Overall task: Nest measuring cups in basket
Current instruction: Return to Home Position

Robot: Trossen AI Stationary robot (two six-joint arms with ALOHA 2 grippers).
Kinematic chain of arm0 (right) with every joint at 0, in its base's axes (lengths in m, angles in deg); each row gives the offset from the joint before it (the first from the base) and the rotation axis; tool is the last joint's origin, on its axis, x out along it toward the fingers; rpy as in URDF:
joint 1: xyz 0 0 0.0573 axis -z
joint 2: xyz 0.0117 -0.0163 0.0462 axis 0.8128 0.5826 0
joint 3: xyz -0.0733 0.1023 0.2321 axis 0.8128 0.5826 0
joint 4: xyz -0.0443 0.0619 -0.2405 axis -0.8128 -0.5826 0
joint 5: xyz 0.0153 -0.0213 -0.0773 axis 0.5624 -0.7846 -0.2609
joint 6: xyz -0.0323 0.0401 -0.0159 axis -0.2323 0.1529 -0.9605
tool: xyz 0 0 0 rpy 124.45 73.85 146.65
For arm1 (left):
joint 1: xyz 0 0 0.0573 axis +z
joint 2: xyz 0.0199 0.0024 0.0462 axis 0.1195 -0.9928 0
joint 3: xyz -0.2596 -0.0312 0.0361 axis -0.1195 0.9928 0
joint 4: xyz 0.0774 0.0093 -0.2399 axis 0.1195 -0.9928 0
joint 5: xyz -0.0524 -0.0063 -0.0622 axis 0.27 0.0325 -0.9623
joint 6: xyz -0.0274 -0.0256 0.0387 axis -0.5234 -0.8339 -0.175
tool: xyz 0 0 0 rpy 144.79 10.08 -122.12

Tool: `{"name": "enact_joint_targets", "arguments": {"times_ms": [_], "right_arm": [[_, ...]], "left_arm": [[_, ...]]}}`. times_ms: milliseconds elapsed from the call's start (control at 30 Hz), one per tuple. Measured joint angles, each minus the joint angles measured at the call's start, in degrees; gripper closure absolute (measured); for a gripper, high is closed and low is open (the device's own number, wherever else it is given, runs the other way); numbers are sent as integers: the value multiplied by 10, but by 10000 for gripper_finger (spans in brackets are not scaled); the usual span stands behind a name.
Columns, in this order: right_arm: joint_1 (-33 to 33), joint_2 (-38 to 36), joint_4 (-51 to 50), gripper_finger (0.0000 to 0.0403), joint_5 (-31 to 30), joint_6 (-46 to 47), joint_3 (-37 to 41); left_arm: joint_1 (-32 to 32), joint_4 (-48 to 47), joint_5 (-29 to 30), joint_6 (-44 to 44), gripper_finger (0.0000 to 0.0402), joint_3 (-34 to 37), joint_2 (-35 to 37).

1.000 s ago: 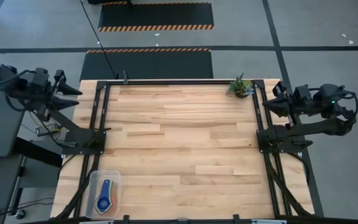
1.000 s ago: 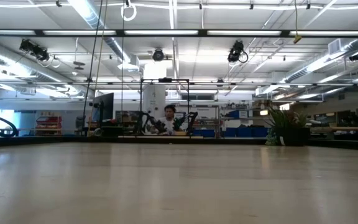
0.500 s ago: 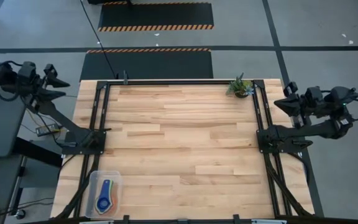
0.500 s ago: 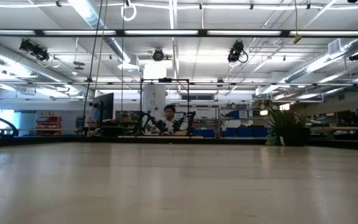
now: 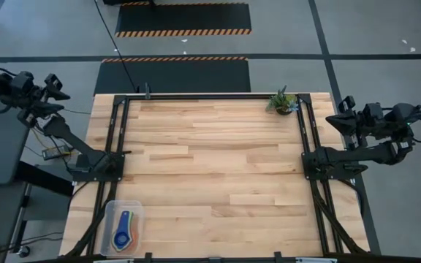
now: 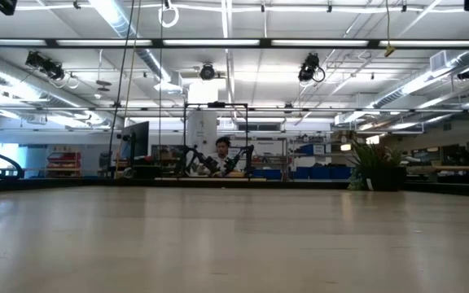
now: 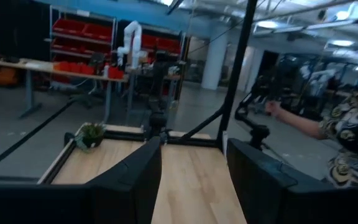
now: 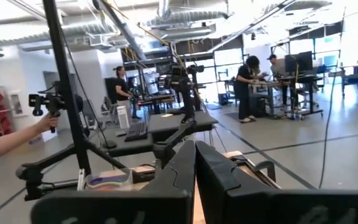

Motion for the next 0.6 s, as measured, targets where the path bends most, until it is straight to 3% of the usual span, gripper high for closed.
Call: {"name": "enact_joint_targets", "arguments": {"times_ms": [333,600], "right_arm": [[0,0,1,385,-10,-7,0],[0,1,59,385,-22,-7,58]], "left_arm": [[0,-6,-6,20,214,37,59],[7,36,4,36,214,82,59]]}}
